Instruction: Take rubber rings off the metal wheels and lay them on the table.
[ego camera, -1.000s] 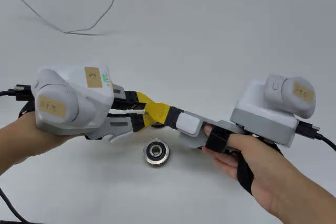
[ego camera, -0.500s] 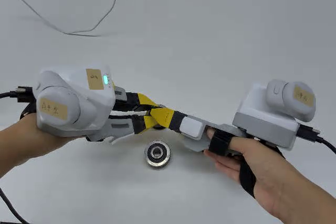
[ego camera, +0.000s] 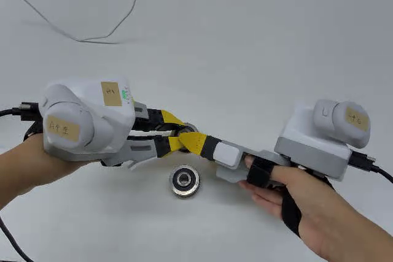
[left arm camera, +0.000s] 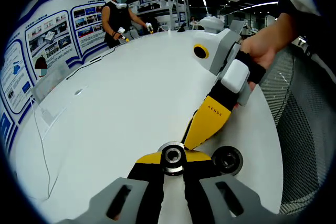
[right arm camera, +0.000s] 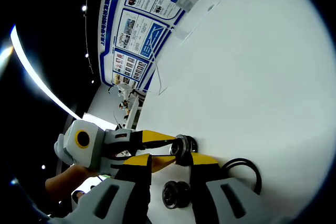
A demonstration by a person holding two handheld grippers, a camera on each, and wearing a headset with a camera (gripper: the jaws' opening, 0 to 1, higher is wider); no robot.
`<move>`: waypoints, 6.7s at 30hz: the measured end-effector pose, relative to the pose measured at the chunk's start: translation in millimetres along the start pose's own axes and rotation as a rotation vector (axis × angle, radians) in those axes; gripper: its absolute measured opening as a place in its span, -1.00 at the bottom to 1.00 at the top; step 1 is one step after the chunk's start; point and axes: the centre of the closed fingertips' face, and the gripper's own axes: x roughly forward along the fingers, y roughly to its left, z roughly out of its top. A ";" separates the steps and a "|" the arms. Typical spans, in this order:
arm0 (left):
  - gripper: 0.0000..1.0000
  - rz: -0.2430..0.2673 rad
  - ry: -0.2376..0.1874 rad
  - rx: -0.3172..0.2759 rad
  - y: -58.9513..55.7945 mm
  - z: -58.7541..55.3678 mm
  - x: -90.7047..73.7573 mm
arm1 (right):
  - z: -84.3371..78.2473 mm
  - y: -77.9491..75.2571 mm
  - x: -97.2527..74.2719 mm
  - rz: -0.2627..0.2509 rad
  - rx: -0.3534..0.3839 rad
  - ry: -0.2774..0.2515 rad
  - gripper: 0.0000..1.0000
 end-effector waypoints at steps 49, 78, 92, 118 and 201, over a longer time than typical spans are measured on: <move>-0.74 0.004 -0.001 -0.005 -0.6 1.5 -0.2 | 7.1 -16.2 -0.8 -0.073 -0.010 -0.053 -0.96; -0.74 0.000 -0.002 0.011 -0.9 1.0 -0.6 | 7.2 -11.0 4.1 -0.041 0.015 -0.050 -0.55; -0.74 -0.001 -0.002 0.018 -0.3 0.9 -0.4 | 5.9 -1.5 5.4 -0.039 0.047 -0.046 -0.30; -0.74 0.001 -0.004 0.010 -0.3 2.0 -1.3 | 6.1 -4.6 0.4 0.017 0.060 -0.054 -0.52; -0.74 0.028 -0.003 0.015 -3.1 3.9 -3.4 | 7.2 5.3 -0.4 -0.055 0.020 -0.028 -0.99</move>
